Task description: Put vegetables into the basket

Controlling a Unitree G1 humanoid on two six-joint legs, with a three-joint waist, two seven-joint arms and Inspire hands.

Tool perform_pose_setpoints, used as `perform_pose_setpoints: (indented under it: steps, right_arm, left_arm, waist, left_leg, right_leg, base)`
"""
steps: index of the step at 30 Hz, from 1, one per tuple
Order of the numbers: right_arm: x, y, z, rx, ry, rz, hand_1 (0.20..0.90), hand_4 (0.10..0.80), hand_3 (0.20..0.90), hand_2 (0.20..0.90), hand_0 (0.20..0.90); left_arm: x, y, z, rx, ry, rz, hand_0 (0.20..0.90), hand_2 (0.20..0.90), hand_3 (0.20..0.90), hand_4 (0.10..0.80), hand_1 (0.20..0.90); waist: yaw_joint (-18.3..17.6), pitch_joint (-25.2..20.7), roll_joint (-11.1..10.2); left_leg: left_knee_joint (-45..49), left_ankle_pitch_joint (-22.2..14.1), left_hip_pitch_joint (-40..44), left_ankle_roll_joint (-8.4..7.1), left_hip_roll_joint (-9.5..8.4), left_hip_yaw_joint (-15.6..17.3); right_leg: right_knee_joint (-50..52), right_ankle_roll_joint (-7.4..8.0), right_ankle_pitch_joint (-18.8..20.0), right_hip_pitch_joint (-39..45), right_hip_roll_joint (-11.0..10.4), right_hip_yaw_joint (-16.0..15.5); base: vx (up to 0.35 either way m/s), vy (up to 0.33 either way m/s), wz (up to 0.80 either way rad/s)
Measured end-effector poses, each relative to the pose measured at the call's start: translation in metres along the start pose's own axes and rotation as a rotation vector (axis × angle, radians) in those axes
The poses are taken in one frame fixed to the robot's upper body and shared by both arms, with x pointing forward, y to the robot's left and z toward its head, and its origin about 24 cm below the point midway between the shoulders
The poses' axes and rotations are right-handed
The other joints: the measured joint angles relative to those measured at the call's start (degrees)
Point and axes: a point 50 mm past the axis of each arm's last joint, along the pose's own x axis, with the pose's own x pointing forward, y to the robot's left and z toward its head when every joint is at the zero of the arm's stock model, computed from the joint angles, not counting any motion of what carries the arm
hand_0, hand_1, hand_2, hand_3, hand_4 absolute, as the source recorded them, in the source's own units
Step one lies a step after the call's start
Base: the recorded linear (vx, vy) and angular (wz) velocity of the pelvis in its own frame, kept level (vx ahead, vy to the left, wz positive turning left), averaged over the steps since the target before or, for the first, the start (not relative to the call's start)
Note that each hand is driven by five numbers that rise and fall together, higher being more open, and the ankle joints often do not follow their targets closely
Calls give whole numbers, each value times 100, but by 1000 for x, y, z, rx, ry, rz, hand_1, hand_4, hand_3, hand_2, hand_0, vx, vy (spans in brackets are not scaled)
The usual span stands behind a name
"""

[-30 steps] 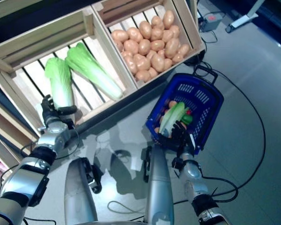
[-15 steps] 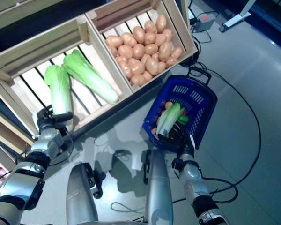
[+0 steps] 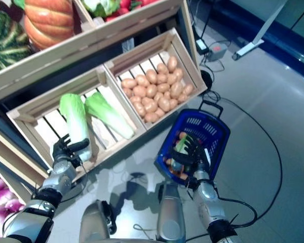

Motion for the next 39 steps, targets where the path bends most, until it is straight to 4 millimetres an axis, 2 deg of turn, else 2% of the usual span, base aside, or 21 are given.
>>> perform_pose_setpoints:
  steps: [5, 11, 14, 17, 21, 29, 35, 39]
  right_arm:
    - [-5, -9, 2, 30, -11, -38, 900, 800, 900, 900, 900]
    - [-8, -8, 9, 141, -43, -57, 900, 800, 900, 900, 900]
    - [-6, -2, 13, 259, -23, 64, 900, 800, 900, 900, 900]
    - [-8, 8, 10, 349, 22, 251, 900, 800, 900, 900, 900]
    - [-7, 21, 9, 369, 63, 395, 900, 800, 900, 900, 900]
    - [0, 27, 18, 399, 79, 457, 900, 800, 900, 900, 900]
    - [9, 43, 28, 417, 97, 524, 900, 800, 900, 900, 900]
    - [14, 52, 36, 488, 99, 555, 900, 800, 900, 900, 900]
  left_arm:
    - [-28, -5, -22, -2, -34, -47, 300, 300, 300, 400, 300]
    - [-44, 5, -26, 63, -107, -70, 300, 300, 300, 400, 300]
    - [-50, 5, -23, 84, -142, -93, 300, 300, 300, 400, 300]
    - [-52, -1, -20, 135, -178, -158, 300, 300, 300, 400, 300]
    - [-54, -5, -16, 245, -249, -267, 300, 300, 300, 400, 300]
    - [-59, -10, -15, 462, -349, -437, 300, 300, 300, 400, 300]
    - [-73, -27, -27, 554, -362, -581, 300, 300, 300, 400, 300]
    - [-80, -34, -32, 585, -391, -639, 300, 300, 300, 400, 300]
  waist:
    - [94, -233, 161]
    - [372, -490, 281]
    - [463, -625, 256]
    - [644, -764, 189]
    - [719, -965, 59]
    - [705, -1258, -134]
    - [695, -1316, -116]
    - [695, -1317, -116]
  left_leg:
    - [-1192, 436, 855, -50, -127, 115]
    - [-2860, 1194, 1868, -91, -262, 195]
    - [-3383, 1466, 2080, -72, -294, 193]
    - [-3661, 1610, 2217, -31, -328, 204]
    - [-3916, 1724, 2316, 64, -425, 233]
    - [-4411, 1905, 2615, 164, -622, 308]
    - [-4541, 1984, 2659, 157, -642, 308]
    - [-4541, 1989, 2679, 149, -639, 311]
  right_leg:
    - [-952, 16, 317, 745, 118, -168]
    - [-2158, 45, 778, 1586, 362, -378]
    - [-2671, 98, 1022, 1847, 459, -474]
    - [-3105, 149, 1279, 2060, 524, -494]
    - [-3773, 243, 1632, 2361, 550, -491]
    - [-5007, 349, 2295, 2943, 591, -457]
    - [-5157, 353, 2381, 3002, 624, -452]
    - [-5157, 348, 2386, 3017, 629, -443]
  base:
    - [70, -45, -1]
    - [74, -39, 4]
    - [41, -50, 12]
    - [10, -12, 1]
    - [26, -19, 6]
    - [8, -5, -2]
    - [0, 0, 0]
    - [0, 0, 0]
